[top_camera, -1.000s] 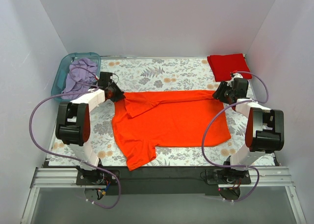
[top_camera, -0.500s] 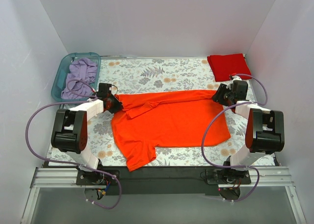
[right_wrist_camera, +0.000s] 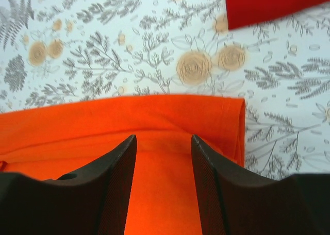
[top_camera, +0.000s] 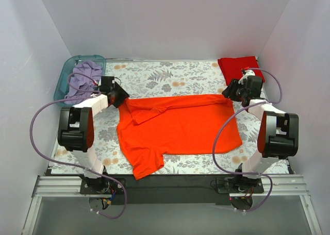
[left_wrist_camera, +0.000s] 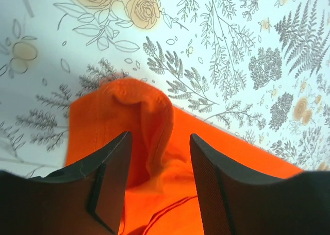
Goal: Fold and stack the t-shirts
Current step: Fold the tshirt
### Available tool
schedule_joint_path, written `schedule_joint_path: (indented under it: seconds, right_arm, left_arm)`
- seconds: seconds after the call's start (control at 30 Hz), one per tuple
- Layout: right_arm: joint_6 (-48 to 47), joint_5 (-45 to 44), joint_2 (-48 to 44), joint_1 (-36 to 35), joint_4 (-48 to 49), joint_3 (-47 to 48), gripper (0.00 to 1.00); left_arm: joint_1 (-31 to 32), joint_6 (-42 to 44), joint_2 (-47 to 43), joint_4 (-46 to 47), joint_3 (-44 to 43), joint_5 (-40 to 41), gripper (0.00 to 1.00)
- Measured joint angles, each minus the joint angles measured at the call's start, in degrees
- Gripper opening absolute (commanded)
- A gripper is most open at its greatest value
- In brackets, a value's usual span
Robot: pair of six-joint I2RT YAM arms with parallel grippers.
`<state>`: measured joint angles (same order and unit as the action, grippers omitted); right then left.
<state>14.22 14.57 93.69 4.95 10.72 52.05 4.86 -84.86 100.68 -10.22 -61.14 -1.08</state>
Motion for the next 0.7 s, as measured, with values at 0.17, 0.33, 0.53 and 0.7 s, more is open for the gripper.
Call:
schedule_joint_path:
  seconds: [0.17, 0.33, 0.53, 0.7]
  right_arm:
    - [0.59, 1.07, 3.89, 0.63, 0.94, 4.83, 0.52]
    - [1.16, 2.27, 8.24, 1.38, 1.11, 7.21, 0.52]
    - [3.21, 3.72, 14.23, 2.69, 2.21, 8.57, 0.47]
    - [5.92, 5.64, 18.27, 4.98, 4.00, 9.40, 0.39]
  left_arm:
    - [0.02, 0.85, 4.94, -0.07, -2.78, -0.79, 0.45]
    - [-0.02, 1.44, 7.87, -0.57, -4.61, -1.07, 0.33]
    - [-1.01, 2.21, 8.63, -0.81, -6.01, -1.01, 0.19]
    - [-3.10, 3.21, 8.61, -0.76, -6.01, -1.38, 0.11]
